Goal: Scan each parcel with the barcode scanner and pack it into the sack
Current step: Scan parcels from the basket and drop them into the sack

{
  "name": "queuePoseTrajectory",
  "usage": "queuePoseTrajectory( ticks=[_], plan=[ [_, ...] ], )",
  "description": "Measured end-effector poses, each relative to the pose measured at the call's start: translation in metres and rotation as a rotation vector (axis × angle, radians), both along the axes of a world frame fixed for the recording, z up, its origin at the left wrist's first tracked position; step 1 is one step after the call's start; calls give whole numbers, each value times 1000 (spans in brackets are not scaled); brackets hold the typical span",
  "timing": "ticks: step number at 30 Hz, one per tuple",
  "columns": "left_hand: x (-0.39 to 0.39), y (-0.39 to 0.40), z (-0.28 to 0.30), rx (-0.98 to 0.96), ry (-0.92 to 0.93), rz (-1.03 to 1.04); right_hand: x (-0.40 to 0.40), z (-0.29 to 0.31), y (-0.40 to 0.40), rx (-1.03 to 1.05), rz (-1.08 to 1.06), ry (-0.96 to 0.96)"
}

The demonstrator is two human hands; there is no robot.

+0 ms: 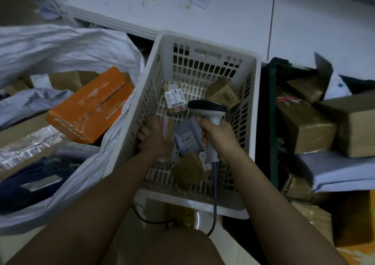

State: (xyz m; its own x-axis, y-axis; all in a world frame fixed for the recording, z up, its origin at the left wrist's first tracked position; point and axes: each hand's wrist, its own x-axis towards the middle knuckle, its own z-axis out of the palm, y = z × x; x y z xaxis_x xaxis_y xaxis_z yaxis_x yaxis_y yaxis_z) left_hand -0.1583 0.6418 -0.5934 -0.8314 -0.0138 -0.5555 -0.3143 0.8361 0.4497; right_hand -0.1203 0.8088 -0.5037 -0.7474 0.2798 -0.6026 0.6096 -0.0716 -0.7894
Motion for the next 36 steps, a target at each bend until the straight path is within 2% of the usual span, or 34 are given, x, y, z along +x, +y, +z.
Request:
queuePoseTrajectory(
  ticks=[5, 10, 17, 21, 24, 26, 30, 32, 36],
  plan=[
    [5, -23, 81, 343, 218, -31, 11, 39, -9, 26, -77, 83],
    [13, -58, 173, 555, 344, 24, 21, 110, -25, 29, -198, 303],
    [50, -136, 267, 743, 412, 122, 20, 196, -91, -60, -6, 453],
    [71, -177, 281, 895, 437, 267, 25, 200, -140, -40, 57, 468],
    [82, -205, 276, 945, 433, 374, 33, 186, -168, -123, 94, 466],
    [88, -220, 272, 932, 402, 358, 34, 180, -181, -160, 82, 498],
    [92, -235, 267, 1015, 199, 266, 27, 174, -195, -159, 77, 542],
    [89, -241, 260, 1000, 180, 273, 23, 170, -202, -113, 106, 543],
    [79, -258, 251, 858, 288, 380, 14, 169, -211, 28, 134, 529]
  ],
)
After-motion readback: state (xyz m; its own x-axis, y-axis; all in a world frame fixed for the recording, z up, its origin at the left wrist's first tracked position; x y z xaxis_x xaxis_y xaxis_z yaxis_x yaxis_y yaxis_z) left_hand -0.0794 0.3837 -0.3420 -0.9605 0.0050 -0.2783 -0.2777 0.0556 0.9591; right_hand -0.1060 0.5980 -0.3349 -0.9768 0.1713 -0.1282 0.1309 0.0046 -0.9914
